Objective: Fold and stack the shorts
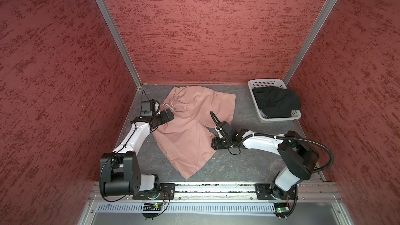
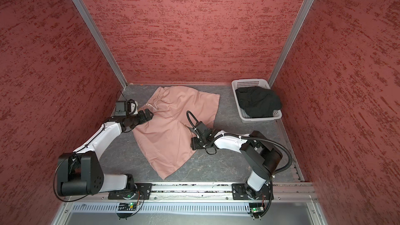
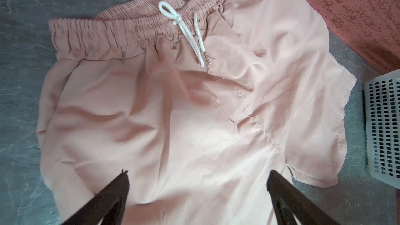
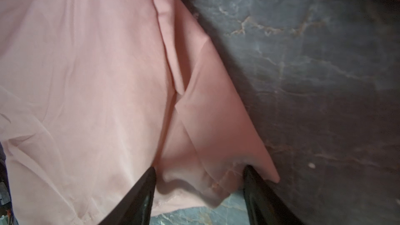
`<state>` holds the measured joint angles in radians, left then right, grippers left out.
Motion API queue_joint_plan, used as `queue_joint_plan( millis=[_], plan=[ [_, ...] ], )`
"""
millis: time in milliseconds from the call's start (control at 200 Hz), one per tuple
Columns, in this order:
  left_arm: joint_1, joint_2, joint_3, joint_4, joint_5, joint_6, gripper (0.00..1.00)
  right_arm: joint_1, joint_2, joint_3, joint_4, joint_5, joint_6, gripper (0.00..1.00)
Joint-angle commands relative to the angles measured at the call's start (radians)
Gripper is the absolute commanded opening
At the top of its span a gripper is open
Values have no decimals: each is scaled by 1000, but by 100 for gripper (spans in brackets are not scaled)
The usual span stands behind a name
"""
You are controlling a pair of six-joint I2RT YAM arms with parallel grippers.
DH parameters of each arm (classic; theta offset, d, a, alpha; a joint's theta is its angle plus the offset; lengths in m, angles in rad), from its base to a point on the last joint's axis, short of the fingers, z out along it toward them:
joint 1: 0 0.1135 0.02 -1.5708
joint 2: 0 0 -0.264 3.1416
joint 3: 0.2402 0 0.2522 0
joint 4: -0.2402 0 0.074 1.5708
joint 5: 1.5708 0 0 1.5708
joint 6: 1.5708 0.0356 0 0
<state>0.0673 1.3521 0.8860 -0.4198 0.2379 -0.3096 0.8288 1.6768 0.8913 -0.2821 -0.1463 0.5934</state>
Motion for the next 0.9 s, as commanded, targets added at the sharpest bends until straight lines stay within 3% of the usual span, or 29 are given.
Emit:
queue_joint_plan(
  millis=[0,105,150,366,516,541,586,681,776,897],
  plan=[
    [6,-32,5,-26,-18,5,99,12,25,31,-91,73,27,47],
    [5,-49,7,-34,-14,3,99,4,11,52,-189,147,31,16],
    [4,-57,7,-34,-10,2,99,-8,4,58,-224,161,26,8],
    [-3,-95,-3,-51,-51,20,99,-151,-39,78,-358,214,-83,5],
    [-7,-92,-26,-45,-41,10,99,-277,-56,115,-354,262,-172,22],
    [-9,-89,-28,-47,-43,10,99,-293,-54,127,-353,268,-184,27],
    [-11,-83,-29,-52,-48,12,100,-315,-49,151,-361,280,-197,47],
    [-12,-80,-35,-59,-52,16,99,-322,-71,182,-367,230,-202,56],
    [-3,-88,-64,-24,-73,16,99,-267,-152,115,-305,56,-158,65],
    [83,-53,-97,39,-60,-13,99,-87,-262,30,-322,68,-80,68]
  ],
)
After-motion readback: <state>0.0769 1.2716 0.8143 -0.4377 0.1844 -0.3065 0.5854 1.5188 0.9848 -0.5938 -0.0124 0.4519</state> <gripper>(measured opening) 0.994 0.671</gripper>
